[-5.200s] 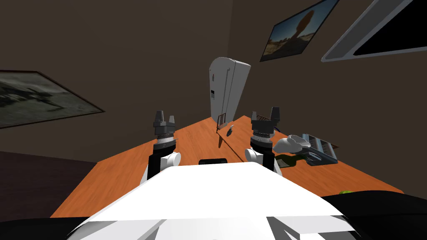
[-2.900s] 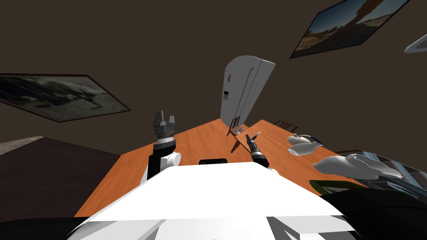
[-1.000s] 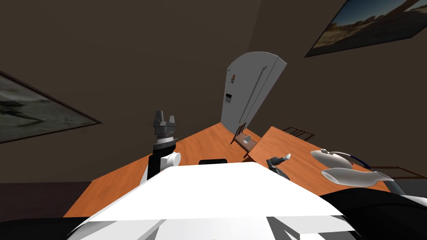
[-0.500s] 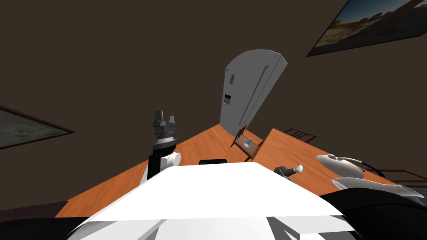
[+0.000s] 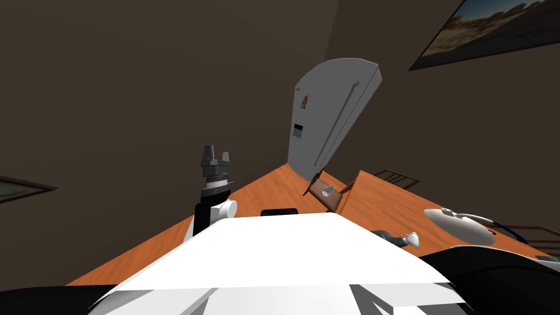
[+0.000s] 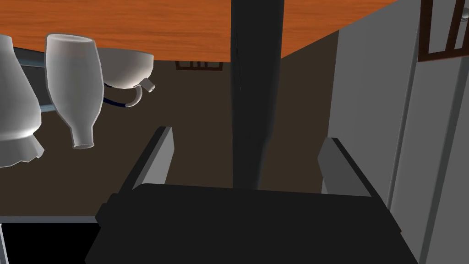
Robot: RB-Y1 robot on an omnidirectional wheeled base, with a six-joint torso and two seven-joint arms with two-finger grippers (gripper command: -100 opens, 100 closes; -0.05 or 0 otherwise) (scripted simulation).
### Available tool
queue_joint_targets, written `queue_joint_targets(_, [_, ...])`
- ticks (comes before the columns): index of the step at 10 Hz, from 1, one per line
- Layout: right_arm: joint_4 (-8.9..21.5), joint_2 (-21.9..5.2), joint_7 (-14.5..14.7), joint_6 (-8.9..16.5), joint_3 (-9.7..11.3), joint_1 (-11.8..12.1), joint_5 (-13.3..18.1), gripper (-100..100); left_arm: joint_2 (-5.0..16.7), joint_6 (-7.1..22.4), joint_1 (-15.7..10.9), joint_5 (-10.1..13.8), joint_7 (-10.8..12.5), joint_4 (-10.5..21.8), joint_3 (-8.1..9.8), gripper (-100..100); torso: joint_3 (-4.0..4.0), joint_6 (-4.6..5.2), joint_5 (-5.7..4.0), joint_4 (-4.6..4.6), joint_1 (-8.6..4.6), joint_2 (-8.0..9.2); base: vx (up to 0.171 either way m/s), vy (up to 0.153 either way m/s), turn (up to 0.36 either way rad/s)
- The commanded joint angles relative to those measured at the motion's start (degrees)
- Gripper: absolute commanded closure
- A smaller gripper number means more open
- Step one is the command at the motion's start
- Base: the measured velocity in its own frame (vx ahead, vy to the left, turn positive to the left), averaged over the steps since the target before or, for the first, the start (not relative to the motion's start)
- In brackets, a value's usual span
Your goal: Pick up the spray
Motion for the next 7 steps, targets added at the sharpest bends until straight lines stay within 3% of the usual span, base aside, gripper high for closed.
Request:
queue_joint_targets(1, [0.45,0.36,0.06,-0.05,-1.62,-0.15,0.79,-100,0.00,0.00,0.00,0.00,0.00,0.00,0.00,0,0.00,0.00,0.00,0.00,0.00,0.00,0.118,0.005,-0.055])
queue_joint_targets(2, [0.17,0.27,0.07,0.04,-0.91,-0.15,0.52,-100,0.00,0.00,0.00,0.00,0.00,0.00,0.00,0,0.03,0.00,-0.01,0.01,-0.04,0.05,0.054,0.003,-0.010])
queue_joint_targets(3, [0.16,0.30,0.07,0.10,-1.01,-0.16,0.58,0,0.00,0.00,-0.01,0.00,0.00,0.00,0.00,0,0.14,-0.01,-0.01,0.05,-0.06,0.25,0.010,0.001,0.003])
queue_joint_targets(4, [2.60,-1.47,0.32,1.66,1.87,-3.03,1.10,-100,0.00,0.00,-0.01,0.00,0.00,0.00,0.00,0,0.24,0.00,-0.02,0.09,-0.07,0.41,-0.030,0.006,-0.326])
queue_joint_targets(5, [2.60,-1.47,0.32,1.66,1.93,-4.75,1.10,-100,0.00,0.00,-0.01,0.00,0.00,0.00,0.01,0,0.32,0.04,-0.03,0.12,-0.07,0.56,-0.048,0.021,-0.203])
queue_joint_targets(6, [5.01,-3.23,0.56,3.23,4.86,-6.47,1.63,-100,0.00,0.00,-0.02,0.00,0.00,0.01,0.00,0,0.38,-0.01,-0.01,0.15,-0.03,0.65,-0.059,0.012,-0.371])
queue_joint_targets(7, [5.05,-3.23,0.56,3.23,4.86,-8.59,1.63,-100,0.00,0.00,-0.01,0.00,0.00,0.00,0.01,0,0.41,0.06,-0.03,0.15,-0.05,0.73,-0.059,0.017,-0.161])
